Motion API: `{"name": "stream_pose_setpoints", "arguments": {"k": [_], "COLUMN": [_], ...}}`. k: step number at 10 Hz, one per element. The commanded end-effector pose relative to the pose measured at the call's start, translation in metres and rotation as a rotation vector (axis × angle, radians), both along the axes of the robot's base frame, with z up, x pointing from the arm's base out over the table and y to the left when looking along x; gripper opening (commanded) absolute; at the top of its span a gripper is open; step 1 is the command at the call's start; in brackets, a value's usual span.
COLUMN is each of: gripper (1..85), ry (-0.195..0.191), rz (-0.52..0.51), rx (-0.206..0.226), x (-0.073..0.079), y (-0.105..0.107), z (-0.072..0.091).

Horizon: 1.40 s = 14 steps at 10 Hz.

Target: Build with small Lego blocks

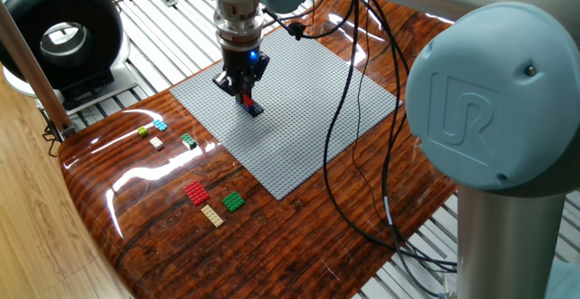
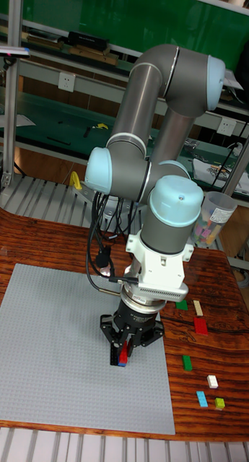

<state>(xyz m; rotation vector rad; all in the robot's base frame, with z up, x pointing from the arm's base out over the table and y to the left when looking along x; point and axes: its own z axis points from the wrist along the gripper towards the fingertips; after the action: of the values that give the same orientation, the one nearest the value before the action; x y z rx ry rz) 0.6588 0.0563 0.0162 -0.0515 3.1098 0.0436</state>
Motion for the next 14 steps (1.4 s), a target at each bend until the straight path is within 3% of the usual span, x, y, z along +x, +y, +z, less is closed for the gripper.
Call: {"name": "stream_pose_setpoints", "arguments": {"k": [1,4,5,6,7,8,11,13,14], "gripper": [1.0,1.0,8.3,28.7,45.0,50.7,50.7,46.3,39.3], "ry": [-0.001,0.008,0.017,0.024,0.019,0.013,0.006,-0.002,-0.013], "rz": [0.009,0.006,0.008,0.033,0.043,0.053,0.092,0.089,0.045], "rx": [0.009,0.015,-0.008,-0.047,-0.038,-0.034,-0.032,0.006,0.029], "x": [0.000,-0.003,-0.005,-0.004,-0.003,-0.002,-0.001,-0.005,-0.002], "y": [0.001,0.001,-0.004,-0.011,-0.009,-0.010,-0.013,-0.001,0.005], "z": [0.001,0.003,0.008,0.011,0.010,0.009,0.019,0.026,0.026]}}
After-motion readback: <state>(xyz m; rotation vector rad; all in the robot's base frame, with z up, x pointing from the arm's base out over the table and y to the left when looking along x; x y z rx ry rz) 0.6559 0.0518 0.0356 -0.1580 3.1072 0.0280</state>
